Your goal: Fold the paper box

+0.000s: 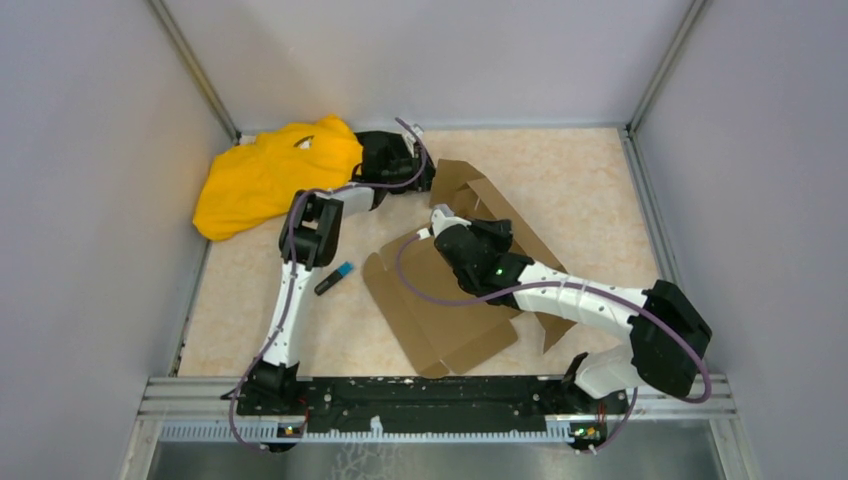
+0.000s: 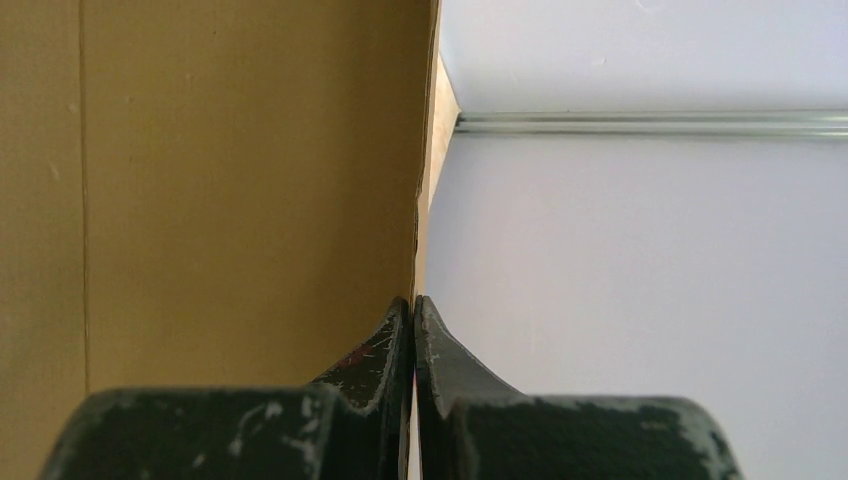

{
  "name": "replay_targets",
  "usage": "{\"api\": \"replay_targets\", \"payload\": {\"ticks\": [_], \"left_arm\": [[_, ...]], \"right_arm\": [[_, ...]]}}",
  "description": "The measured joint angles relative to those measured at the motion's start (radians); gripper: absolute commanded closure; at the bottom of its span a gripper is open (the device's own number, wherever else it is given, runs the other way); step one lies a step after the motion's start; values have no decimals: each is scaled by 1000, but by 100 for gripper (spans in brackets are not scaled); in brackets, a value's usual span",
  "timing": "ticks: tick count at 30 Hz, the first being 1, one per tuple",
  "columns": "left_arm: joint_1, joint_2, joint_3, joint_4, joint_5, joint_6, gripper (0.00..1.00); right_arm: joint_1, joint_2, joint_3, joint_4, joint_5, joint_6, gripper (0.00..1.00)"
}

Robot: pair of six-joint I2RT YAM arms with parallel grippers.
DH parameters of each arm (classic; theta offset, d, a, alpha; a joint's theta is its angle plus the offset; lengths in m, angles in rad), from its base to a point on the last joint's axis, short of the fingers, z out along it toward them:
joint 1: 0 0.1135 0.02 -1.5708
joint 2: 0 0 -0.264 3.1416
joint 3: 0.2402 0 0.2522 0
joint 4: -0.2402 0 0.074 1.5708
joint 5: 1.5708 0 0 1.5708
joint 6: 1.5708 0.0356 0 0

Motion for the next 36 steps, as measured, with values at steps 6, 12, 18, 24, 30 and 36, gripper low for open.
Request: {"api": "replay_targets", "payload": {"ticks": [6,12,18,24,30,36], "left_arm": [[-5,-66,-135,107,59,-32,55],[-8,-174,-261,159,77,-31,54],[-10,-273,-380,224,79,-20,54],[-11,-296,-492,323,85,-54,54],[-33,-297,-520,349,86,-65,54],[-53,-308,-520,355,89,-65,54]], "right_arm": [[1,0,0,7,-1,-8,100],[2,0,0,1,6,-12,100],[33,21,0,-5,45,-25,100],[47,76,0,-18,101,-15,100],[46,92,0,-43,131,32,100],[29,78,-6,-64,119,75,100]]}}
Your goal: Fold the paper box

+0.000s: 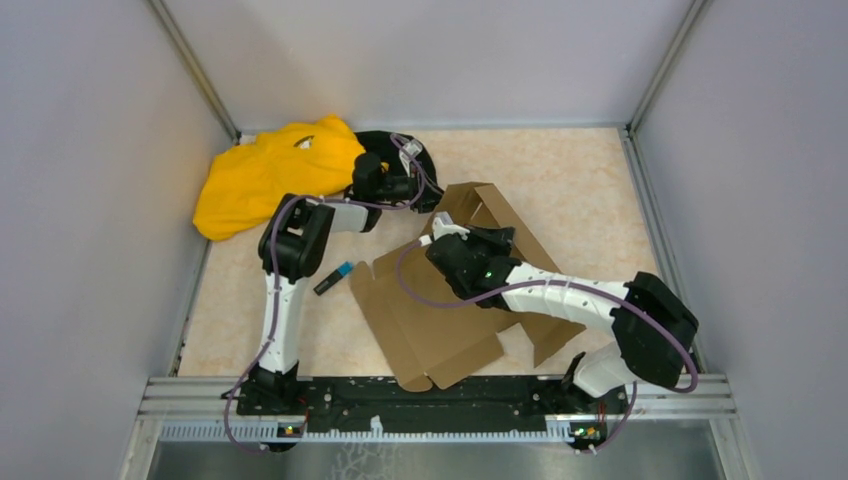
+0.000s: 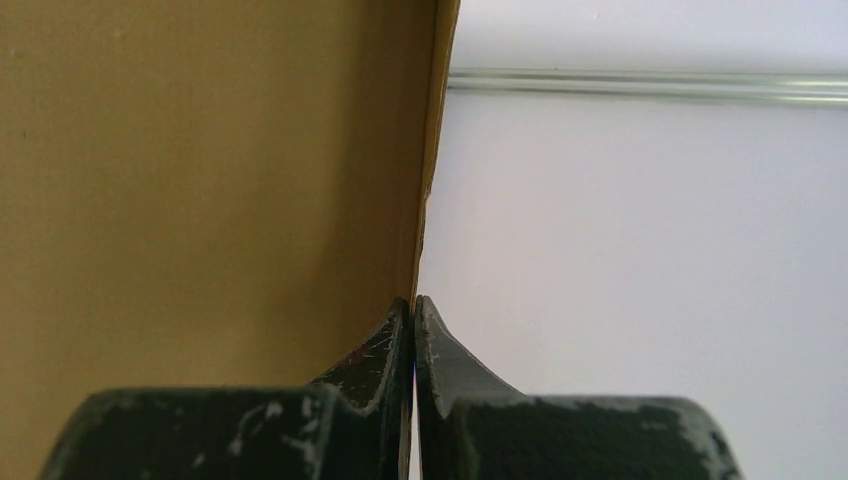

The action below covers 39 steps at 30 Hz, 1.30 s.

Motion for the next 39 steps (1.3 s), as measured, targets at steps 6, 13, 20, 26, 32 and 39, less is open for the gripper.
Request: {"api": "replay_targets", "payload": {"ticks": [6,13,20,26,32,39], "left_arm": [[-11,-1,2,2,0,0,53],[-23,-1,58,-20,-2,18,51],[-28,-1,130,-95,-10,72,49],[-31,-1,171,-139,-11,96,49],[-30,-1,176,-146,-7,98,50],[-30,-19,84,-141,-8,100,49]], "right_arm": [[-21,-29,-1,-13,-31,23,100],[-32,-33,-12,-20,-37,34,100],[-45,-33,-12,-30,-42,53,100],[-56,-33,-12,-36,-49,68,100],[-62,-33,-12,-38,-56,71,100],[-54,-33,-12,-43,-51,71,100]]}}
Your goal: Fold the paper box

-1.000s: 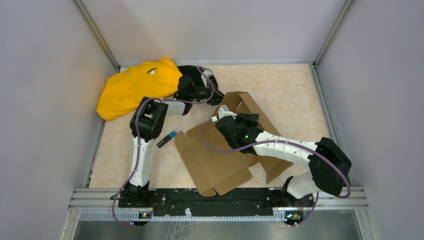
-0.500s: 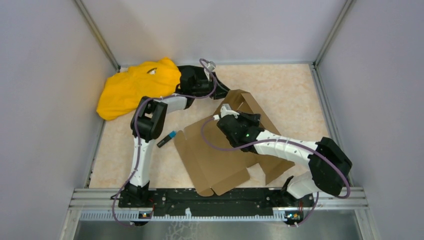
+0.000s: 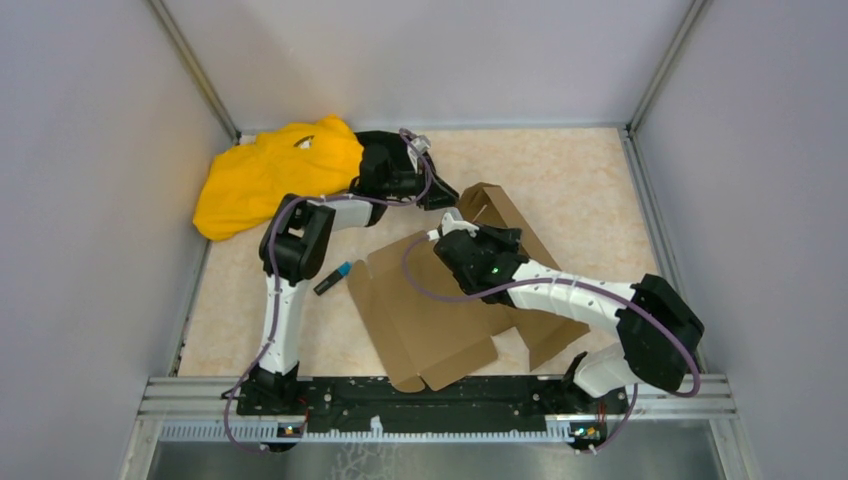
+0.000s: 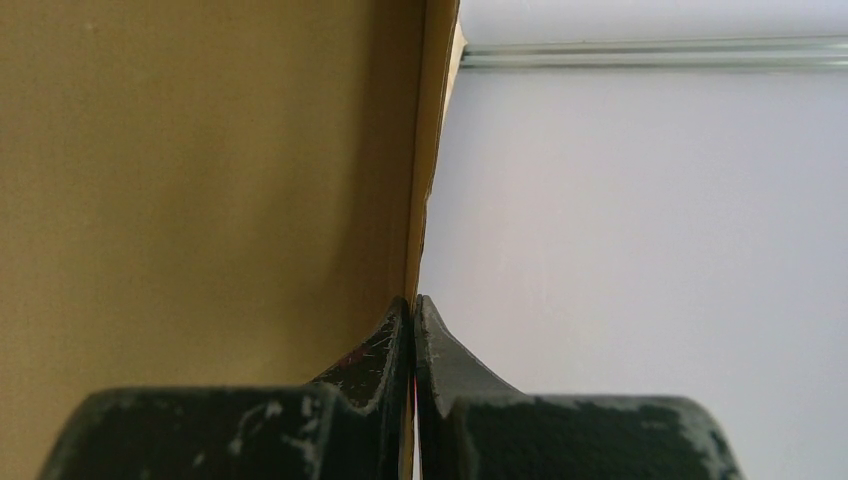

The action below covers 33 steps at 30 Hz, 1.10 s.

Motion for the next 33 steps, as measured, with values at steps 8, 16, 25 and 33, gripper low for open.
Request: {"api": "replay_targets", "payload": {"ticks": [8,16,25,33], "left_arm": [[0,-23,-88,0,-16,2,47],[14,-99,-205,8,-39,29,44],[65,-145,-313,8,-48,57,41],[83,-172,-389,29,-49,74,38]], "right_arm": [[55,35,5,-18,58,-12,100],[108,66,22,-34,108,-31,100],[132,87,37,-36,127,-50,100],[157,114,42,-36,154,-64,100]]}}
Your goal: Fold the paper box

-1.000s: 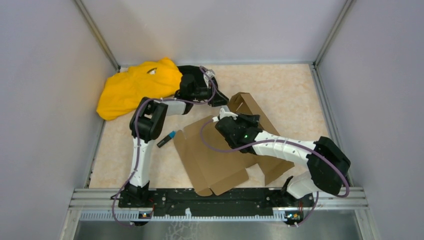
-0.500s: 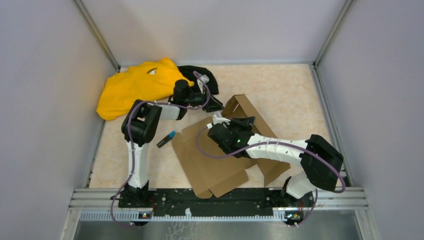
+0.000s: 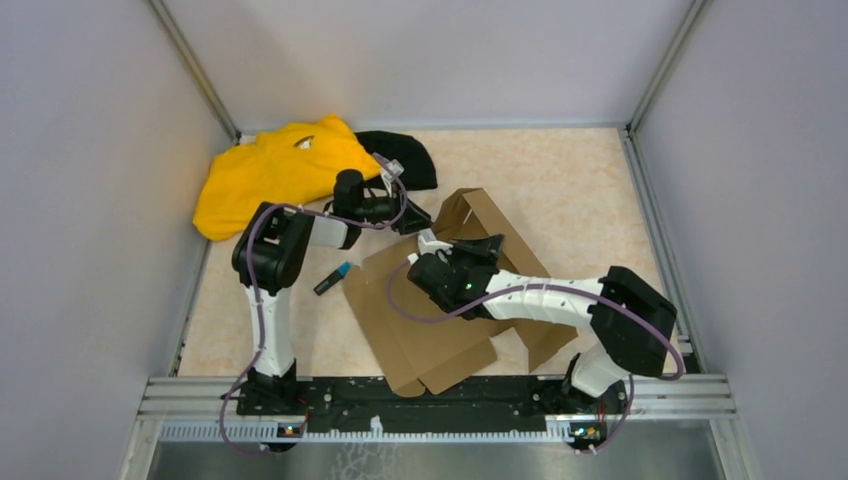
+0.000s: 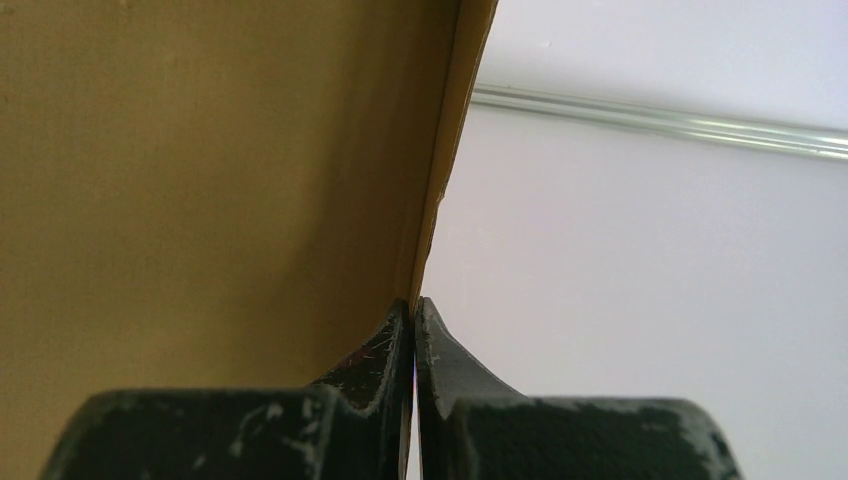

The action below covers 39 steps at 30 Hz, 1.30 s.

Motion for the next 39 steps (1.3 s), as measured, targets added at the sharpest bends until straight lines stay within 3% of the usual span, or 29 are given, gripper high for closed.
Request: {"api": "replay_targets", "payload": {"ticks": [14,26,39], "left_arm": [[55,-48,-143,179,29,-57,31],[68,-30,-168,467,96,-221,29],[71,15,-175,578,108,-281,24]], "right_arm": [[54,14,19,-26,24,-18,100],[83,60,45,-45,49,-20,100],[98,71,71,-76,44,1,100]]}}
